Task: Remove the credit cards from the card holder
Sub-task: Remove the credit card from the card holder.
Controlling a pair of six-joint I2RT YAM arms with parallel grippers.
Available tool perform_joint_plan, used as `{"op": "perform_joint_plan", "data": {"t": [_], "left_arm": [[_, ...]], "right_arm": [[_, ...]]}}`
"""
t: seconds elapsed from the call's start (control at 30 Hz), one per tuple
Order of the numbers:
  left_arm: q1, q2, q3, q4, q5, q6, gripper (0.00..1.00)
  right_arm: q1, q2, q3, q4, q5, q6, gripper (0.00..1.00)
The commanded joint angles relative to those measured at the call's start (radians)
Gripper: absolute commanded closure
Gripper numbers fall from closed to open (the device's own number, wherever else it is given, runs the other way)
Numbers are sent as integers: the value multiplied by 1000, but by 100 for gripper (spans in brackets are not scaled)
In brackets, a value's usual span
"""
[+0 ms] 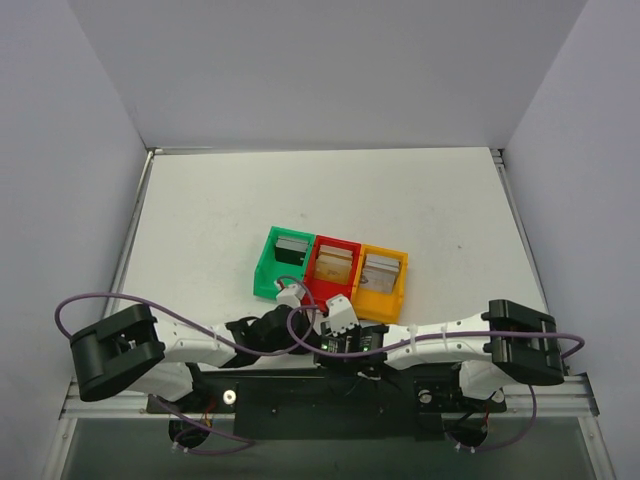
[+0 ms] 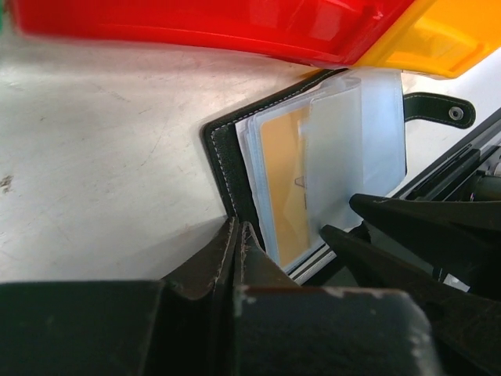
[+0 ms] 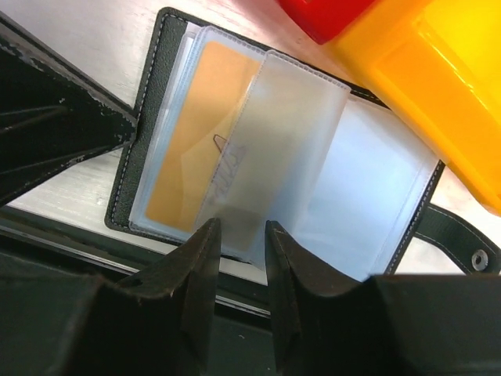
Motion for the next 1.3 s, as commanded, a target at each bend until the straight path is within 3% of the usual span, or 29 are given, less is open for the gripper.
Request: {"op": "perform_joint_plan", "data": {"t": [0.0,0.33,0.4,0.53,0.9,1.27], "left_arm": [[-3,26,47,25,12,18,100],[-3,37,44,11,3,21,100],[-3,38,39,23,6,21,100],[-3,44,39,34,15,21,100],[-3,20,1,63,12,4,100],[-3,12,-2,57,12,3,100]], "right_arm": [[3,-56,-12,-100,61,20,75],[3,-179,-40,-175,110,68,73],[15,-208,-55,-126,78,-4,53],[44,-196,-45,-25,32,-104,38],[95,-24,-2,23,76,-214,39],[98,33,44,-54,157,-178,55]]}}
